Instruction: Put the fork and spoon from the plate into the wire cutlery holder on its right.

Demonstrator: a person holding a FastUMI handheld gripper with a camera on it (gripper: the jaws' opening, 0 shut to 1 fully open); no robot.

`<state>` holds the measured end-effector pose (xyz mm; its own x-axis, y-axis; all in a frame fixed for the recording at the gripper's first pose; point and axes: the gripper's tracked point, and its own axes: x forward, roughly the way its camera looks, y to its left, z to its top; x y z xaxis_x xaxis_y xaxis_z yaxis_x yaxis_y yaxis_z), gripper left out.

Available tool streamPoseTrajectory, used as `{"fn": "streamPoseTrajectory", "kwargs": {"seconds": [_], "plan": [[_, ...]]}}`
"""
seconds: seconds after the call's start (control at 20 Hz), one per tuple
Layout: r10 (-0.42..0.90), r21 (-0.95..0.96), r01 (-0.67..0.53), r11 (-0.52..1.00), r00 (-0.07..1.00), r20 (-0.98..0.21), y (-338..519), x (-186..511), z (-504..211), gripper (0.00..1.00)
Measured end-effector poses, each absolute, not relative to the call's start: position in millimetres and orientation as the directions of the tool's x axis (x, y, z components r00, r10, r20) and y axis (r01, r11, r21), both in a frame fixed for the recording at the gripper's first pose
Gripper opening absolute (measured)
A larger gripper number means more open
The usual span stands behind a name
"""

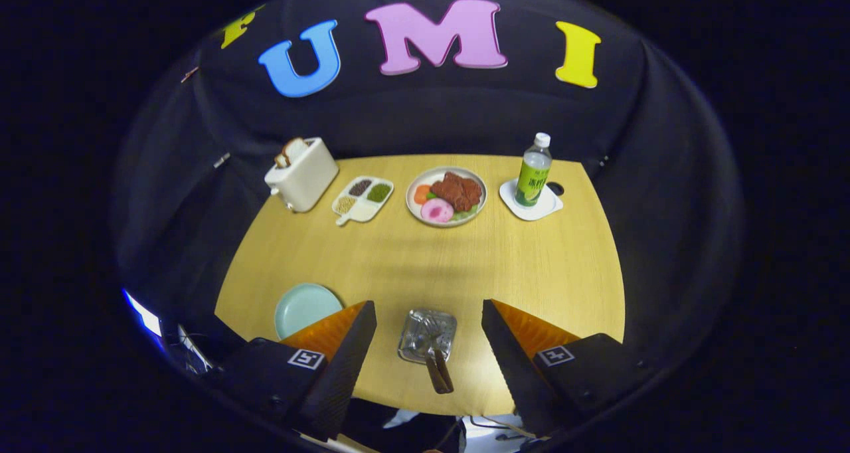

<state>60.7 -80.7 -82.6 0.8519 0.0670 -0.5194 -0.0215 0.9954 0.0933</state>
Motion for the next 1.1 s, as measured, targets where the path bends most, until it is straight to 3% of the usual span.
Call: {"fn": "streamPoseTrajectory", "kwargs": {"seconds": [0.3, 0.75, 1.1], "plan": [[0.015, 0.08, 0.004, 0.997, 0.969, -0.245, -88, 37, 4, 0.99], [0.062, 0.002, -0.062, 0.998, 0.995, 0.075, -84, 0, 99, 0.99], [0.125, -0.008, -0.125, 0.992, 0.982, 0.142, -52, -15, 91, 0.99]]}}
